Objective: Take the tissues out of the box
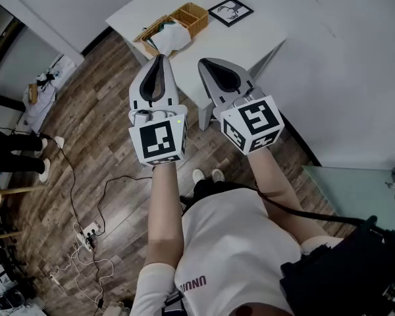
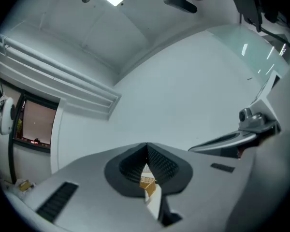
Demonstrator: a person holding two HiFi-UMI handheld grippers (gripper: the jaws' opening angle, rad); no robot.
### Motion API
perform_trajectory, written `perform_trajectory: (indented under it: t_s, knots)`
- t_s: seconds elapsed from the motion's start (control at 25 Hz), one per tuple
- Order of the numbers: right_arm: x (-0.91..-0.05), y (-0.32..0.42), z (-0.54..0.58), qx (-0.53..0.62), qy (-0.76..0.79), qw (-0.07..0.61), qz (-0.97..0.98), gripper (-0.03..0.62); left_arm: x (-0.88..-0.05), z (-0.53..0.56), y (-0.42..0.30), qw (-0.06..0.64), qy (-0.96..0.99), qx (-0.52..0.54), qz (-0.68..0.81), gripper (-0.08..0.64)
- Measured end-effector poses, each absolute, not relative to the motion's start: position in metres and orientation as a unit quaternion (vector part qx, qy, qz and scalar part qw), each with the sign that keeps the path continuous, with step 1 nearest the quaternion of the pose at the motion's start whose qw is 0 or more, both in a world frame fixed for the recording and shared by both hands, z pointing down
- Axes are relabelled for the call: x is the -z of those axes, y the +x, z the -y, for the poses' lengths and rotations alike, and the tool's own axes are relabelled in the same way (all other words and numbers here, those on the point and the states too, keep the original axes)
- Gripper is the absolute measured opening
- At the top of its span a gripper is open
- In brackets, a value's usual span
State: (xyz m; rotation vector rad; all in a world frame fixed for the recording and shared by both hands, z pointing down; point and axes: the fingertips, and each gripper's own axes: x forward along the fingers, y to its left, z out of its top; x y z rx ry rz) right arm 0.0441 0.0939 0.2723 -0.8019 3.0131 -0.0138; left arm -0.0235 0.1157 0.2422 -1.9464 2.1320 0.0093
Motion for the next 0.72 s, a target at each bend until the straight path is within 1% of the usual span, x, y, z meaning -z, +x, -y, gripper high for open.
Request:
perform_trajectory:
  t_s: [0.56, 0.72]
  knots:
    - [-0.271, 0.037, -0.089, 0.001, -0.254, 0.005, -0.967, 0.018, -0.241, -0.106, -0.035, 0.123, -0.669, -0.004, -0.733, 0.012]
    - [-0.271, 0.035, -0.090, -0.017, -0.258, 0.000, -0.966, 0.018, -0.241, -0.107, -0.039, 0.122, -0.668, -0.007, -0.734, 0.014]
